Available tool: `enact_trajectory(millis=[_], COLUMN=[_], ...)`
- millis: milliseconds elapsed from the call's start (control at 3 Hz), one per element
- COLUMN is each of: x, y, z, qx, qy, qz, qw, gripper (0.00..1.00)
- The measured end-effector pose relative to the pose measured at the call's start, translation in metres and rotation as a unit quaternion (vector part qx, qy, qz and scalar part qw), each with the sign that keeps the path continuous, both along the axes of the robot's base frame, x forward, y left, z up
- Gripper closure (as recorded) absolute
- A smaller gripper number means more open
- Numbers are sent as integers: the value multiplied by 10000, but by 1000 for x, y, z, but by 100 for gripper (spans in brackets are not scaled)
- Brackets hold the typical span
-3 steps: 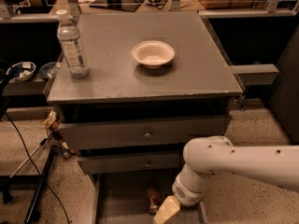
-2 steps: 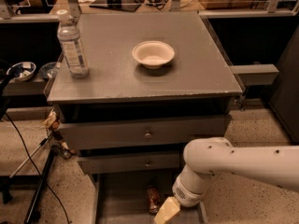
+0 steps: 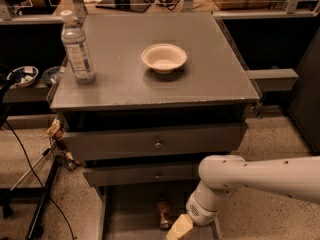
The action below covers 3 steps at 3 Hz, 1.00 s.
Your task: Pick coke can from bottom drawer and place on counter
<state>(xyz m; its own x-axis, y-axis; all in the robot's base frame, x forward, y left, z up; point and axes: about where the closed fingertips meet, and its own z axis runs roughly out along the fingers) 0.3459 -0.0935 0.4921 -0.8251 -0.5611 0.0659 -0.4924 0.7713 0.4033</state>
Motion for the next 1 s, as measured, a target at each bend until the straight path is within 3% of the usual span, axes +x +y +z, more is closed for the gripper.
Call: enact_trajectory(millis=[333, 667, 1000], x=[-4, -6, -4], y=[0, 0, 6], z=[-25, -27, -35], qx=[-27, -21, 76], qy=[291, 323, 244], qz=[-43, -42, -571], qw=[9996, 9995, 9980], gripper=[0, 0, 0])
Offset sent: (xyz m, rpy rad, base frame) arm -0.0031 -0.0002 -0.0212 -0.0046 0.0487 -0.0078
